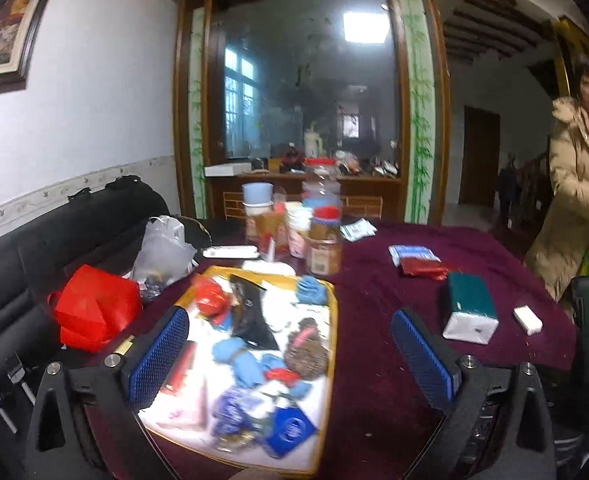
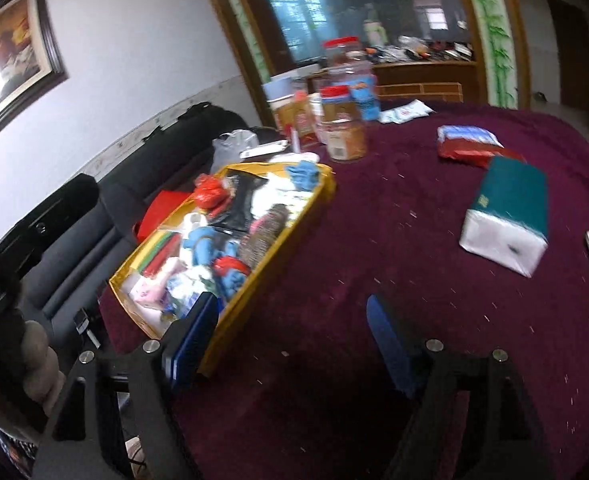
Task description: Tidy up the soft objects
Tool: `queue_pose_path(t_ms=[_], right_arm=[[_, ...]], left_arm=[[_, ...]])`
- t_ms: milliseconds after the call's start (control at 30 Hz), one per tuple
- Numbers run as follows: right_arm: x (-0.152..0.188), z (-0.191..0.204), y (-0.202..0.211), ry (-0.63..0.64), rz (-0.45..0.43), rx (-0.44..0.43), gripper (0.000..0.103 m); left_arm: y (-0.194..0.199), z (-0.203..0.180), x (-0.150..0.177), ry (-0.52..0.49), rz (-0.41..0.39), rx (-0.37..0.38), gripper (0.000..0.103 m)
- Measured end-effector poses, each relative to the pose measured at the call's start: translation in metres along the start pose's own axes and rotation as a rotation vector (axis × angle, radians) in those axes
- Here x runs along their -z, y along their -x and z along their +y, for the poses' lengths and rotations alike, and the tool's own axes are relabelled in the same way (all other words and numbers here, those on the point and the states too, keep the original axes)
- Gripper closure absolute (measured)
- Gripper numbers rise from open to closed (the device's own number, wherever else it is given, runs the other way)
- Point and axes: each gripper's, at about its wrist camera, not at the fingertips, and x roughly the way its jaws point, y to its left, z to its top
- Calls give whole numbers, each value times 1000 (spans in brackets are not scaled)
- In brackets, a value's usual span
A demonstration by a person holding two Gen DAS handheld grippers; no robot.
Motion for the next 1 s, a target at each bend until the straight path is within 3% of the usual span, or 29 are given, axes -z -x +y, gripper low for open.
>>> queue_pose_path(t_ms=[200, 367, 1000], right_arm=[[15, -12, 10, -11, -11, 67, 27], [25, -7, 13, 29, -35, 157, 20], [31, 5, -6, 51, 27, 207, 19]], left_arm=[[-12, -37, 16, -62, 97, -62, 0], [-21, -52, 27, -87, 165, -55, 0], [-39, -40, 40, -58, 266, -36, 0]])
